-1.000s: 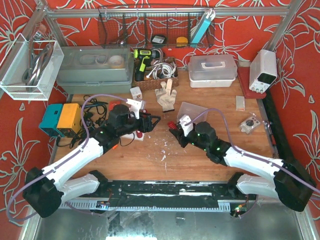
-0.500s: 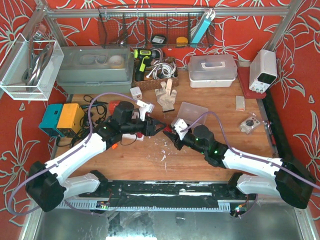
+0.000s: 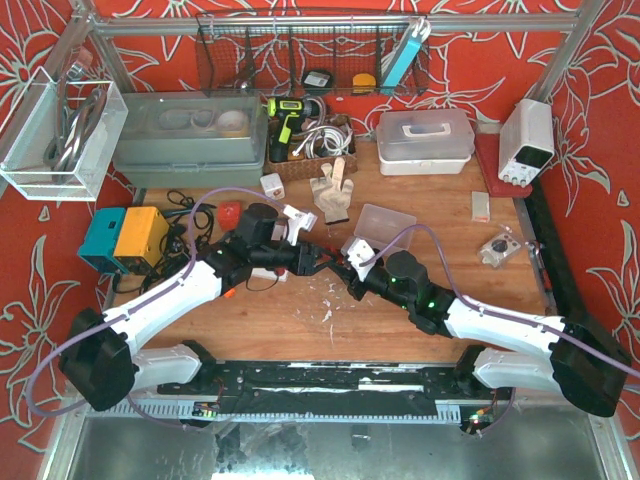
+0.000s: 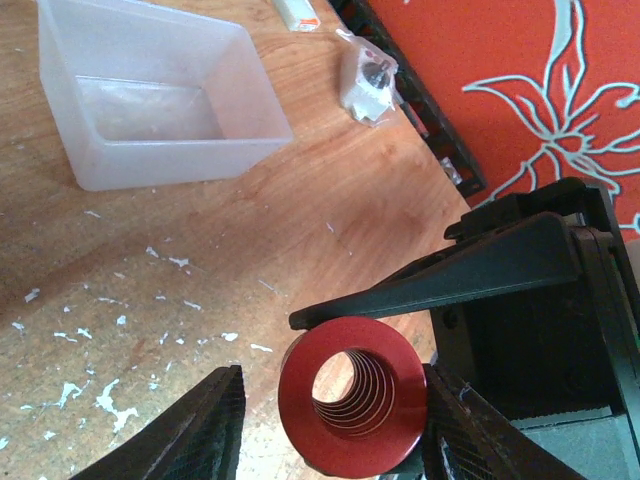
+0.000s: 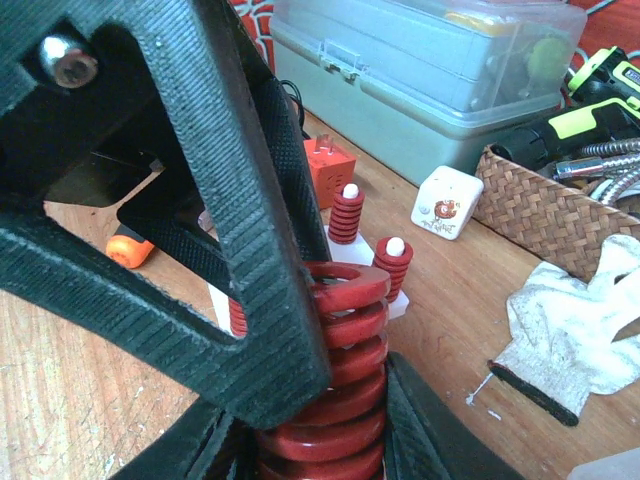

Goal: Install the large spring

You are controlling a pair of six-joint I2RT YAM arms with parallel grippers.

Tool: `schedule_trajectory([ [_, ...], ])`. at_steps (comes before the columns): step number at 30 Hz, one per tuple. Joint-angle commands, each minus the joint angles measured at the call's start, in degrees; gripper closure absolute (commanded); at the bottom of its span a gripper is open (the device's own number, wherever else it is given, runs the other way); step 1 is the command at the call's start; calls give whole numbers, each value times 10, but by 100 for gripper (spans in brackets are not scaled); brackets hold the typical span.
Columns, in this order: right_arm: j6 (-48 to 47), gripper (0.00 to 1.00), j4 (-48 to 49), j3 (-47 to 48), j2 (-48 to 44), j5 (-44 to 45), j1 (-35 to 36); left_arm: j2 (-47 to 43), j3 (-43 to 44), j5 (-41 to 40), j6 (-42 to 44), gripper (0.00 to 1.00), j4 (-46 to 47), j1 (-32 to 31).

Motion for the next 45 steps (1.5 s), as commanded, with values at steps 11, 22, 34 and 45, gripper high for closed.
schedule_trajectory([
  [11, -15, 87, 27, 7, 7, -1, 7, -4, -3, 4, -14, 68, 31, -4],
  [22, 5, 20, -33, 36, 7, 61, 8, -47, -13, -101, -3, 100, 5, -4],
  [34, 97, 1, -153, 61, -37, 277, -15, -174, -60, -531, 20, 100, -90, 12],
  [45, 126, 1, -160, 44, -60, 280, -53, -170, -125, -576, -77, 100, -104, 83],
])
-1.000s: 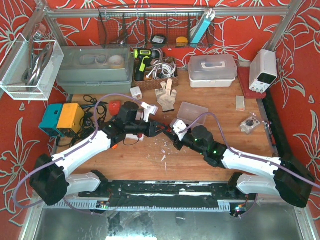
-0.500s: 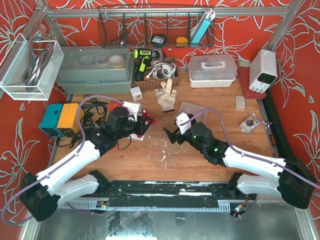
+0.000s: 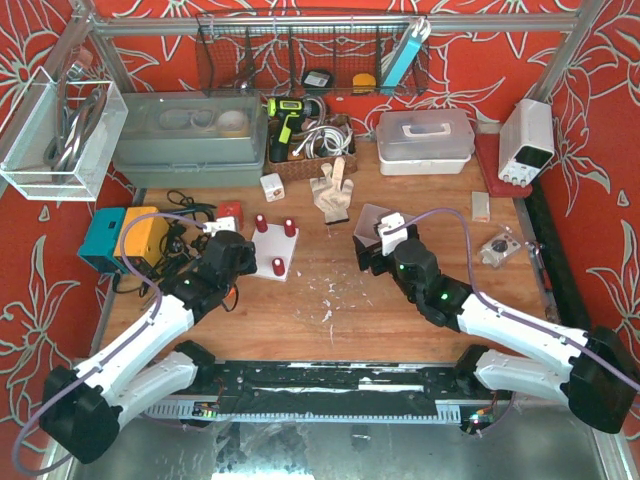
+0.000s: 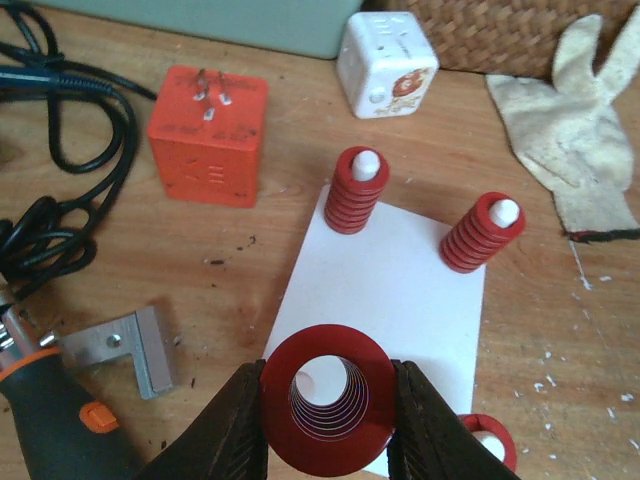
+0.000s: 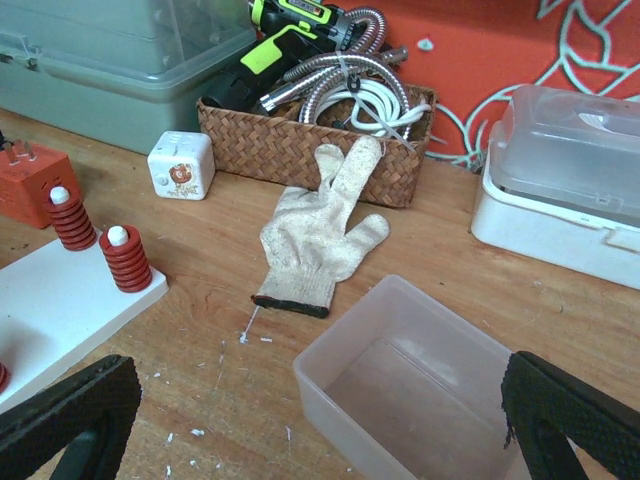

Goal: Install the large spring

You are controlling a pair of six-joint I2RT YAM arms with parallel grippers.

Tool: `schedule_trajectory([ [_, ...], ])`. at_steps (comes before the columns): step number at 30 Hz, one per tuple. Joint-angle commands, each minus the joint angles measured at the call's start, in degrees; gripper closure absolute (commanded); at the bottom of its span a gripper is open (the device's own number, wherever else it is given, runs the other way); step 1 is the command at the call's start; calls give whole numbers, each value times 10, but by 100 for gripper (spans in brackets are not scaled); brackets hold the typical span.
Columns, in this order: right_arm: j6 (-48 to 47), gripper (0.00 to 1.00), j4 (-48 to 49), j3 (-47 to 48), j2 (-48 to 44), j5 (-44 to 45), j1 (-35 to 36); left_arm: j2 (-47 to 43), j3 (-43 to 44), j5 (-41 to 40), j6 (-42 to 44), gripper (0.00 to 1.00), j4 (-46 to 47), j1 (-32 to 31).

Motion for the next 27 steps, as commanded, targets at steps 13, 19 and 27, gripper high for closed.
schedule_trajectory([
  [13, 17, 1, -12, -8, -17, 14, -13, 46, 7, -33, -41, 100, 15, 10],
  [19, 19, 1, -13, -9, -18, 11, -16, 51, 4, -32, -39, 100, 15, 10],
  [27, 23, 1, -13, -11, -24, 12, -19, 67, -5, -30, -42, 100, 25, 10],
])
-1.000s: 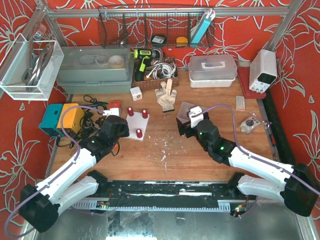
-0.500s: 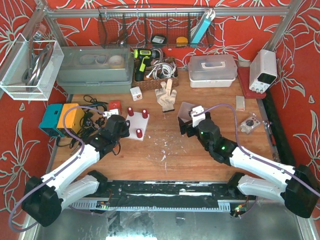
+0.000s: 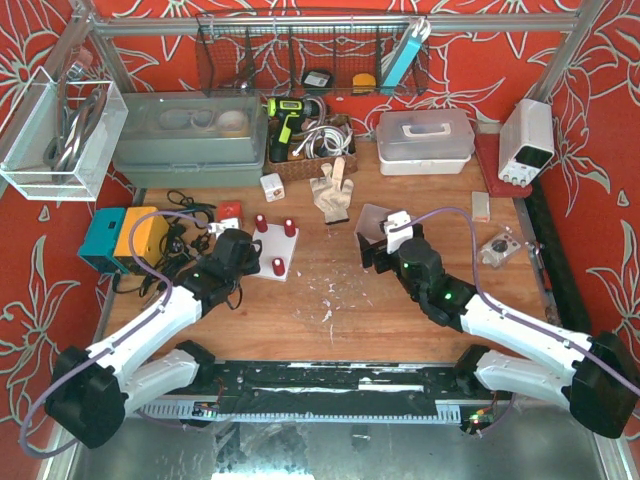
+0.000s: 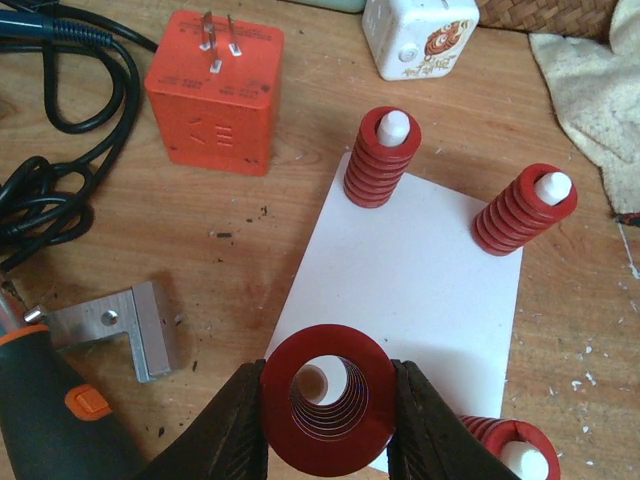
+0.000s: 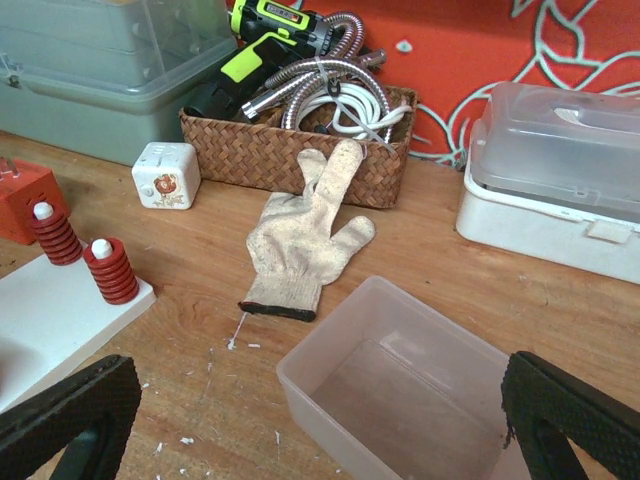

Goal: Install the large spring

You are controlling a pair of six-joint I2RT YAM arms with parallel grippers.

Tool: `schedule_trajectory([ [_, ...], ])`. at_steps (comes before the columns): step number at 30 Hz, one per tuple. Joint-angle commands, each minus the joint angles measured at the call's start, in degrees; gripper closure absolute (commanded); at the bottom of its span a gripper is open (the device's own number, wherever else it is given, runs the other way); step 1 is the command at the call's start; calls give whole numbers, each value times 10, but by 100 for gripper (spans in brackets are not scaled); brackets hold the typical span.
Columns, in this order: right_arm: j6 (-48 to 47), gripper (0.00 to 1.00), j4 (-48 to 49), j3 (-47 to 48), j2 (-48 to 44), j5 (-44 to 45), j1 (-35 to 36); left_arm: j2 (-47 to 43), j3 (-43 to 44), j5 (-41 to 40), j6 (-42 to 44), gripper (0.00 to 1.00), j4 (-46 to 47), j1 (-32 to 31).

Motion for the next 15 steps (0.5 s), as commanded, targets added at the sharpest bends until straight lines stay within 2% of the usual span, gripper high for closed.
schedule_trajectory([
  [1, 9, 1, -3, -11, -12, 9, -5, 7, -6, -19, -10, 100, 23, 3],
  [12, 12, 1, -2, -12, -16, 6, -9, 56, -19, -24, -26, 100, 44, 3],
  [15, 13, 1, -2, -13, -16, 5, -10, 67, -22, -25, -29, 91, 52, 3],
])
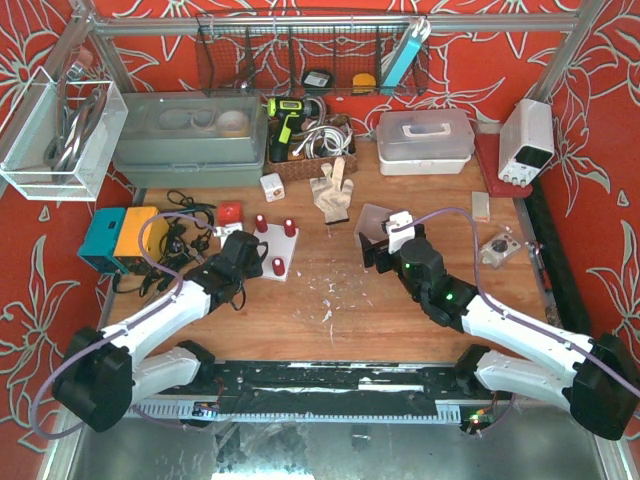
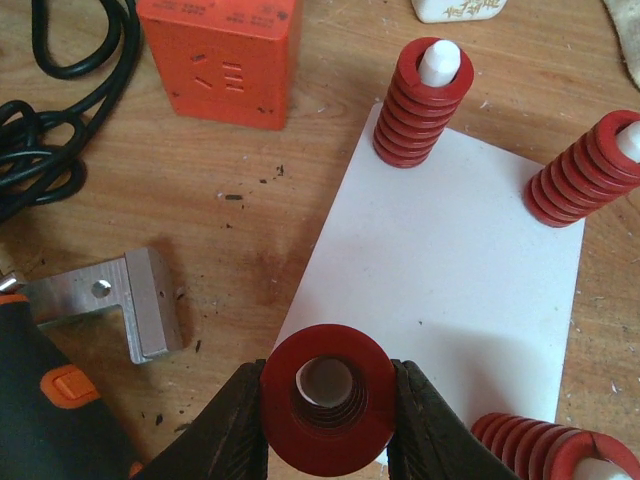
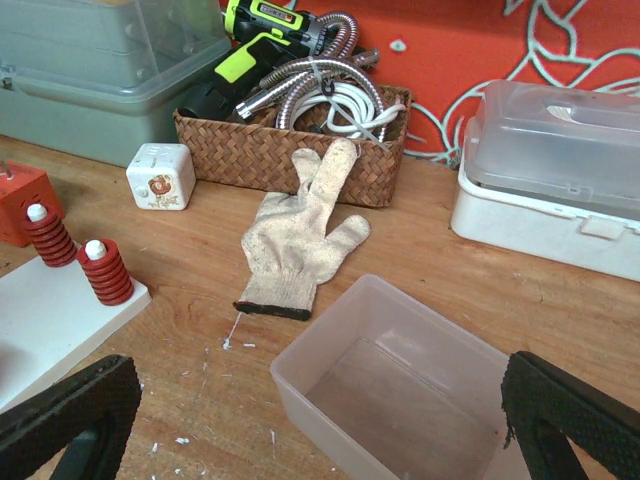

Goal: Install the large spring

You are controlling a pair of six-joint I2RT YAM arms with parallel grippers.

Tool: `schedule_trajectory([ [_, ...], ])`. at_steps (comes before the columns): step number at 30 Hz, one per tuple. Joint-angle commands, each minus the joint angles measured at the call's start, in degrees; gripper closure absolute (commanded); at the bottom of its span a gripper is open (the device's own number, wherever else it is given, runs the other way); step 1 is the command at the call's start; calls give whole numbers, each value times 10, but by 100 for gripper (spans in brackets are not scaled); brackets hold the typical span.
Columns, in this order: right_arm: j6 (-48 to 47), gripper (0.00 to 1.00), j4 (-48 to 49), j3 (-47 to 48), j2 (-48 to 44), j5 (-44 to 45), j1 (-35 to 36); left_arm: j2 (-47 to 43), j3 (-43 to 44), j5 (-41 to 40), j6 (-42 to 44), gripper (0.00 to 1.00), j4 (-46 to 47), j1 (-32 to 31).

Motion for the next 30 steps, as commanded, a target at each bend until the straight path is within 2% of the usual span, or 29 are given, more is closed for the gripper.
schedule_trajectory([
  [1, 11, 1, -1, -8, -9, 5, -5, 12, -4, -17, -16, 85, 28, 3],
  [12, 13, 1, -10, -3, -4, 6, -8, -6, 20, -19, -13, 44, 36, 3],
  [16, 2, 1, -9, -9, -18, 47, -13, -58, -1, -4, 2, 32, 117, 3],
  [18, 2, 1, -8, -14, -27, 74, -20, -88, -15, 3, 25, 22, 172, 3],
  [20, 2, 1, -16, -13, -37, 103, -31, -110, -20, 7, 60, 2, 222, 3],
  [22, 3, 1, -26, -4, -45, 147, -46, -125, -24, 6, 100, 0, 270, 3],
  [26, 1, 1, -41, 18, -46, 253, -108, -134, -44, -6, 239, 0, 377, 3],
  [30, -7, 1, -48, 30, -19, 252, -187, -109, -90, -54, 320, 0, 447, 19],
])
